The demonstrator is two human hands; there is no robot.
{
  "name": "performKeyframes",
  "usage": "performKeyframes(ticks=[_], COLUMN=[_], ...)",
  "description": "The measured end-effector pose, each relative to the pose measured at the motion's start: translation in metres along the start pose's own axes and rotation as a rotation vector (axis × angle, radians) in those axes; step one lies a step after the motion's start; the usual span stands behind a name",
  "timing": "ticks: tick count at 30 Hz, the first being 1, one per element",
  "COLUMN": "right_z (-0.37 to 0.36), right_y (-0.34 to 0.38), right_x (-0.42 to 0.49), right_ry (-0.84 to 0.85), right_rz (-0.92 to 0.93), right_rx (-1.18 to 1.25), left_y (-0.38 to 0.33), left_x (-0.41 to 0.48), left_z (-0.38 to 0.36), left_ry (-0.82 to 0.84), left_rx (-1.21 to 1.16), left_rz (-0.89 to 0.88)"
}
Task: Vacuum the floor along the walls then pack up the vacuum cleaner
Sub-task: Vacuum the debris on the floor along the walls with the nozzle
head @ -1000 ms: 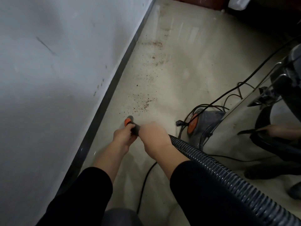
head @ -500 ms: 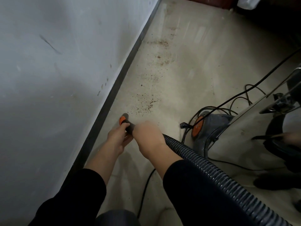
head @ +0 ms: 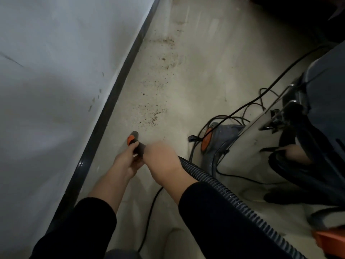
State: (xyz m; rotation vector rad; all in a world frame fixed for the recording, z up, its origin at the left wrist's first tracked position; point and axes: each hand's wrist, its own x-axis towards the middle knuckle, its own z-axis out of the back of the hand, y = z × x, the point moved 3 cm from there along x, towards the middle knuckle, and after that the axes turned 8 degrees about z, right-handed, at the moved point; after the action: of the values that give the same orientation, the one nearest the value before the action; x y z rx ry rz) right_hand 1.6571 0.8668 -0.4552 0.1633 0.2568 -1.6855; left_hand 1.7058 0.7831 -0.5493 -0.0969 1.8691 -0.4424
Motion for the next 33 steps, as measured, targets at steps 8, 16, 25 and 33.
performKeyframes(ticks=[8,16,25,33], right_z=[0.112,0.265,0.326,0.308], right_y=[-0.021,-0.079,-0.206,-0.296], right_x=[-0.057,-0.163,-0.256,-0.299], right_ry=[-0.051,-0.113,0.103,0.524], right_rz=[-0.076,-0.280,-0.457,-0.002], right_rx=[0.109,0.152,-0.017,-0.357], left_y=[-0.033,-0.060,-0.078,-0.091], left_x=[-0.127,-0.288,-0.329,-0.326], left_z=[-0.038,-0.099,-0.124,-0.126], left_ry=[-0.109,-0.261,-0.227,-0.294], left_rx=[-0.011,0.091,0.228,0.303], left_rz=[-0.078,-0.222,-0.243,-0.281])
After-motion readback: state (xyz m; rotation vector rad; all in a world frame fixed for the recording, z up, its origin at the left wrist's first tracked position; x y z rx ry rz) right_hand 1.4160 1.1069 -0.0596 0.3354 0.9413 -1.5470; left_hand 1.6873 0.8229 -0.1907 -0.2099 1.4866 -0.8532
